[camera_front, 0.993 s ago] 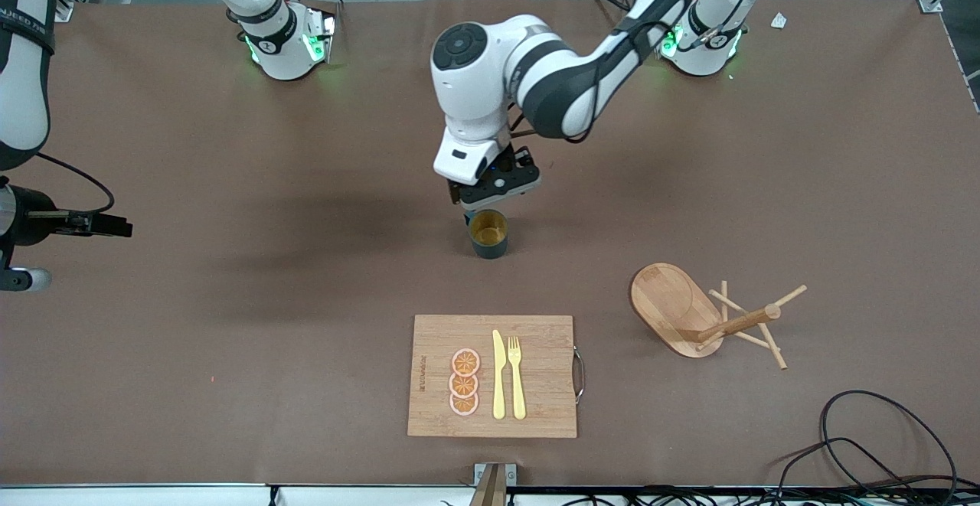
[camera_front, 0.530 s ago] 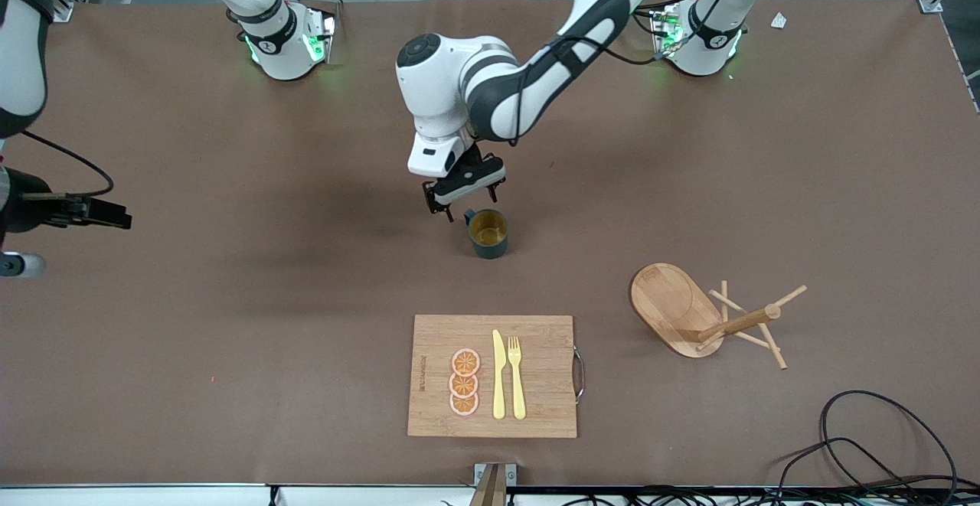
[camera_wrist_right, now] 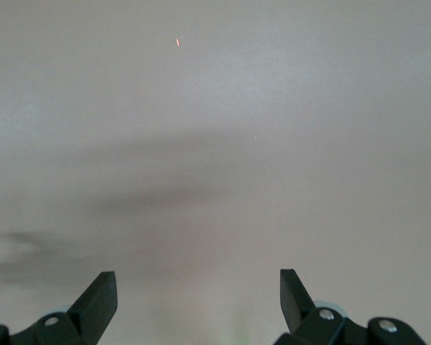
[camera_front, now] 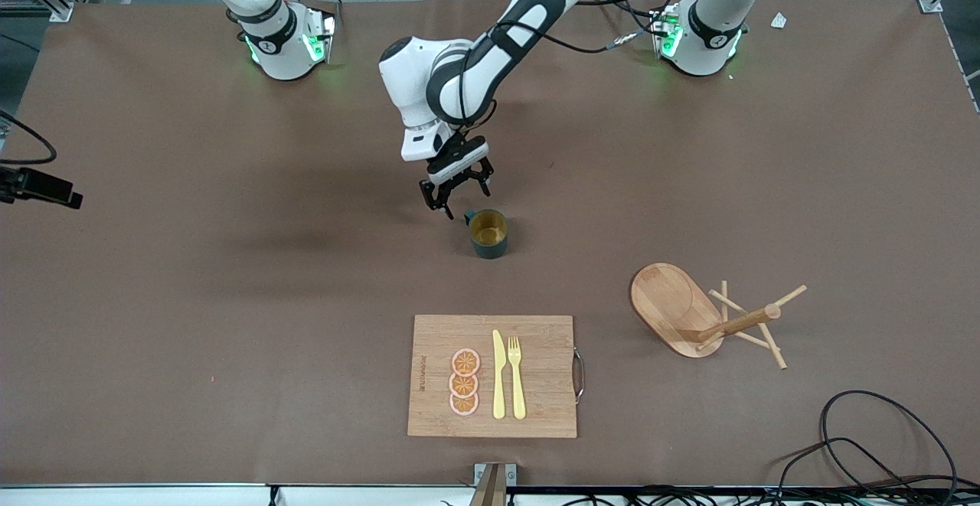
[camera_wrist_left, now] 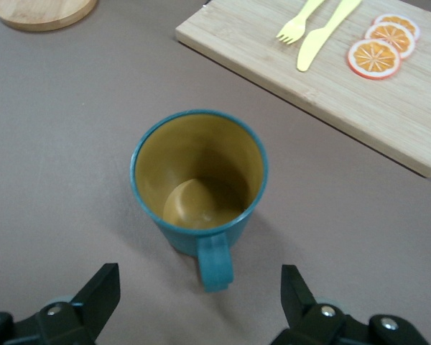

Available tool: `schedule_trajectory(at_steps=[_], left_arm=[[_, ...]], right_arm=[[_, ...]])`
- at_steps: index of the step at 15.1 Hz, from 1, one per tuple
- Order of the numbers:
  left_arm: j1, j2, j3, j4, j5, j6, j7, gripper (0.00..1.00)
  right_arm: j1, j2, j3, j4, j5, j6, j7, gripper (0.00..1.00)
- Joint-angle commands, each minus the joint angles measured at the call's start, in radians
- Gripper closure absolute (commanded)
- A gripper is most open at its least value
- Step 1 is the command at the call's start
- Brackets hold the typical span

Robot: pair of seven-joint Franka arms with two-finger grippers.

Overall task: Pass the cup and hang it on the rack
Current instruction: 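Move the left gripper above the teal mug's handle, then lower the left gripper and close it on the mug handle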

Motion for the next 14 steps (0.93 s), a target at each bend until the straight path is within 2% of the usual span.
schedule_trajectory(at_steps=[1,4,8,14], left_arm=[[-0.034,0.032,0.031,0.025,0.074,-0.008,-0.051,0.06],[-0.035,0.064,0.030,0.027,0.147,-0.008,-0.133,0.10],[-0.037,0.085,0.033,0.028,0.156,-0.005,-0.209,0.17],[-0.038,0.113,0.031,0.028,0.187,0.000,-0.254,0.34]], right_arm=[[-0.002,-0.129,0.012,-0.127,-0.008,0.012,-0.002,0.00],[0.000,-0.161,0.014,-0.132,-0.019,-0.004,-0.004,0.00],[0.001,-0.204,0.017,-0.153,-0.031,-0.007,-0.005,0.00],[0.001,-0.235,0.017,-0.150,-0.033,-0.030,-0.004,0.00]])
